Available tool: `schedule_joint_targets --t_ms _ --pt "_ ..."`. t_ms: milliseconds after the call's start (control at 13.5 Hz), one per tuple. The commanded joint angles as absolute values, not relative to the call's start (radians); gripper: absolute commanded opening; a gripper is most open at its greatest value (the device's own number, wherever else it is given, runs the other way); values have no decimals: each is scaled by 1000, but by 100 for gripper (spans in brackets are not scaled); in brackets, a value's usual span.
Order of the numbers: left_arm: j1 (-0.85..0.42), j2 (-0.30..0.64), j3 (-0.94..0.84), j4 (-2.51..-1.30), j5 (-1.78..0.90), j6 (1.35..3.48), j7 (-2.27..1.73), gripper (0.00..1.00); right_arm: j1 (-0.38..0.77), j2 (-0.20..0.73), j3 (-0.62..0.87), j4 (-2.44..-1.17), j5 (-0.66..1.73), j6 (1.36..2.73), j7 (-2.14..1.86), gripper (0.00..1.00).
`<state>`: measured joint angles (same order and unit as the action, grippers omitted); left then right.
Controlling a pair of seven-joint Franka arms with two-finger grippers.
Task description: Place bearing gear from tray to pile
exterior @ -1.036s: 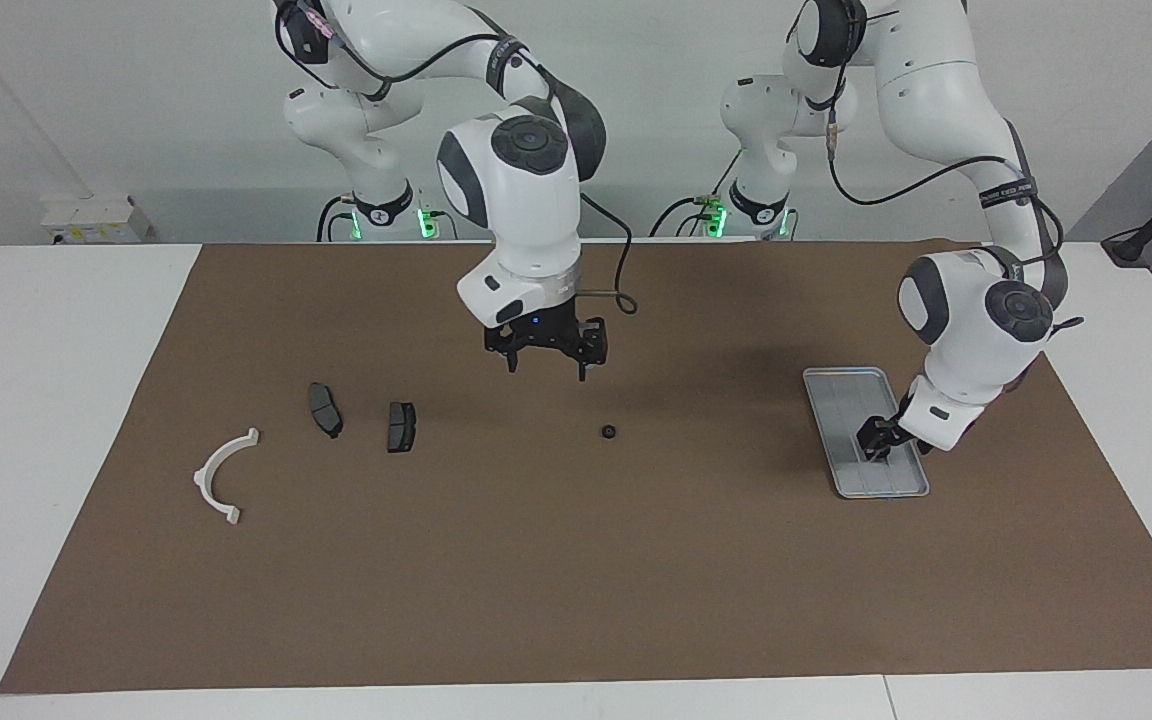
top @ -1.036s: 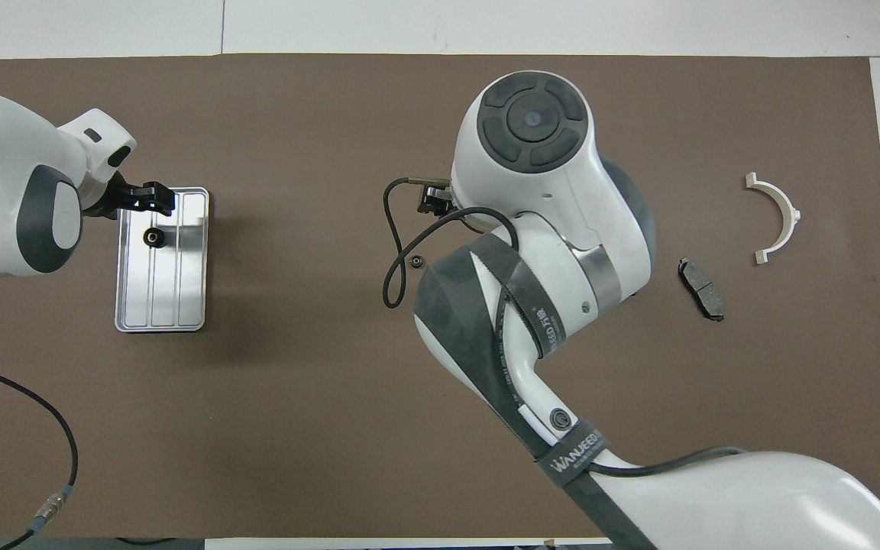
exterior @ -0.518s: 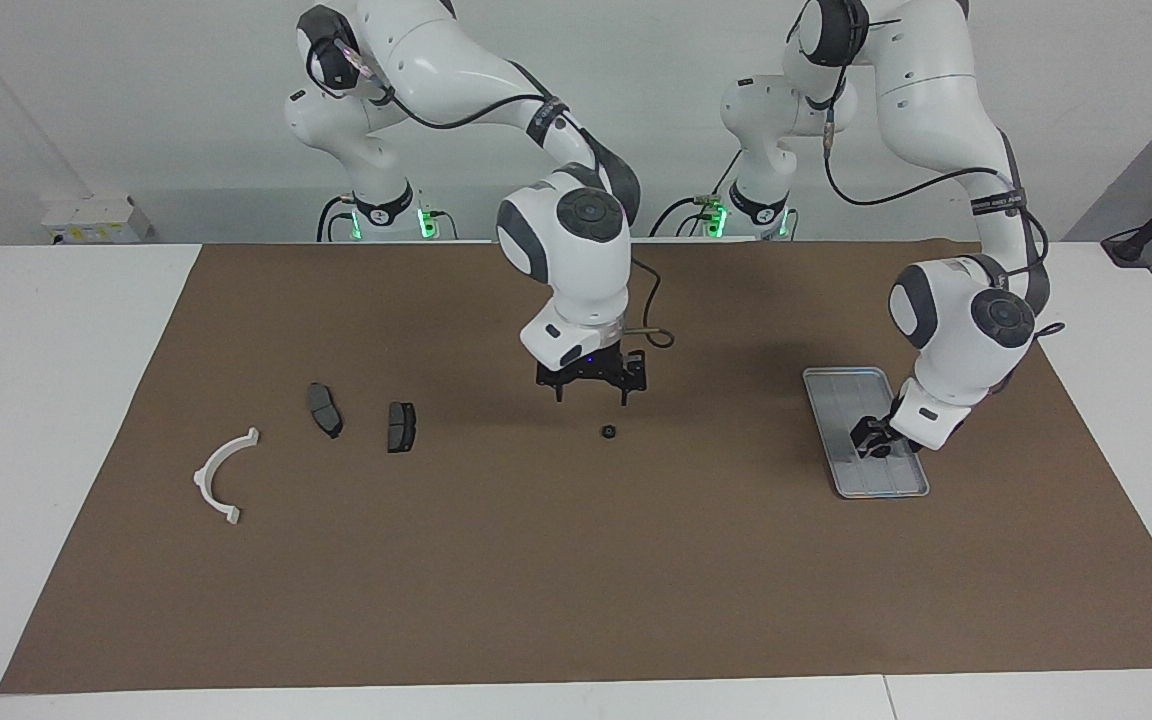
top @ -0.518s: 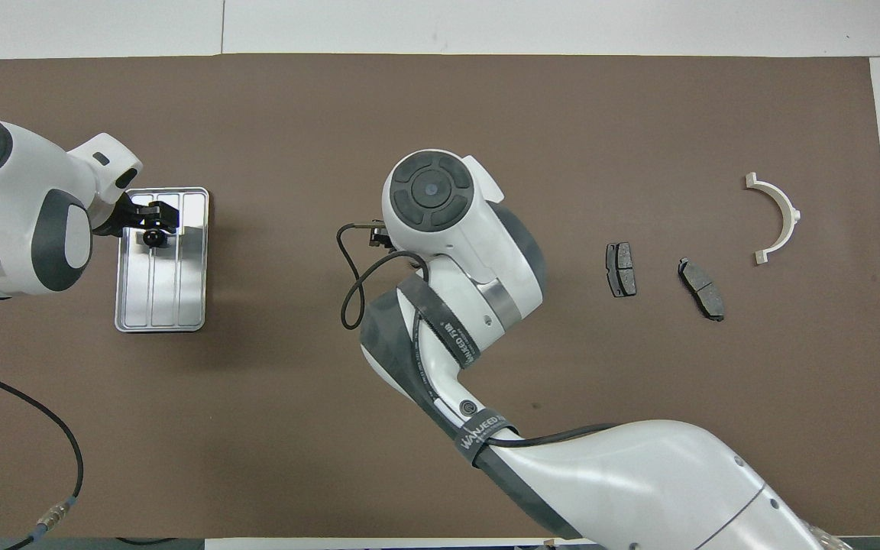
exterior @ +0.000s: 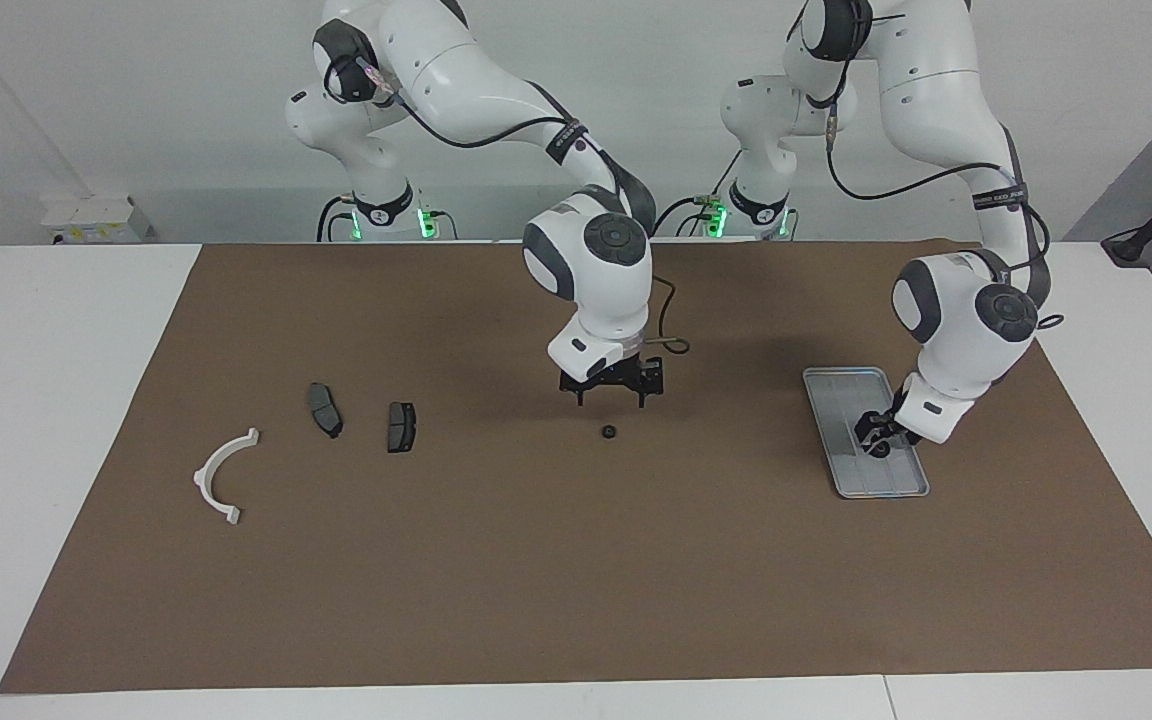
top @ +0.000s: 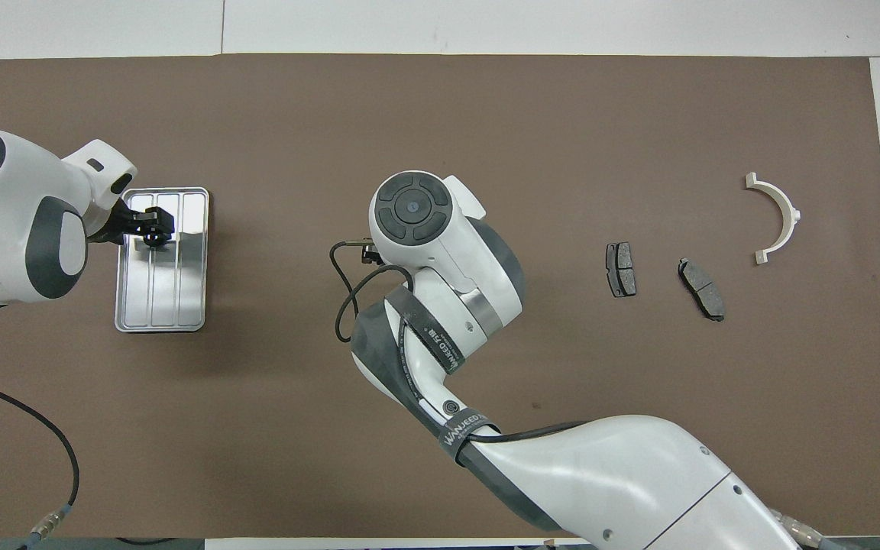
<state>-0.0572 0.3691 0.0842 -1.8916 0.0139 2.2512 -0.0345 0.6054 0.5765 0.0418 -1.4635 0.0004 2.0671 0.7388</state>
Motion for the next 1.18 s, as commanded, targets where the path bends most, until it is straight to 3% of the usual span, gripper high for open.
schedule_joint_targets --t_ms 0,222,370,1109 --pt "-60 336 83 -1939 11 2289 -58 74 592 558 49 -1514 21 2082 706 99" --pt "-60 337 83 -1951 11 2305 -58 60 591 560 49 -1554 21 2152 706 99" --pt "-60 337 83 -1965 11 2325 -60 65 591 563 48 -1557 21 2160 706 99" --pt "-66 339 81 -1996 11 2370 -75 65 584 618 48 -1542 21 2243 704 99"
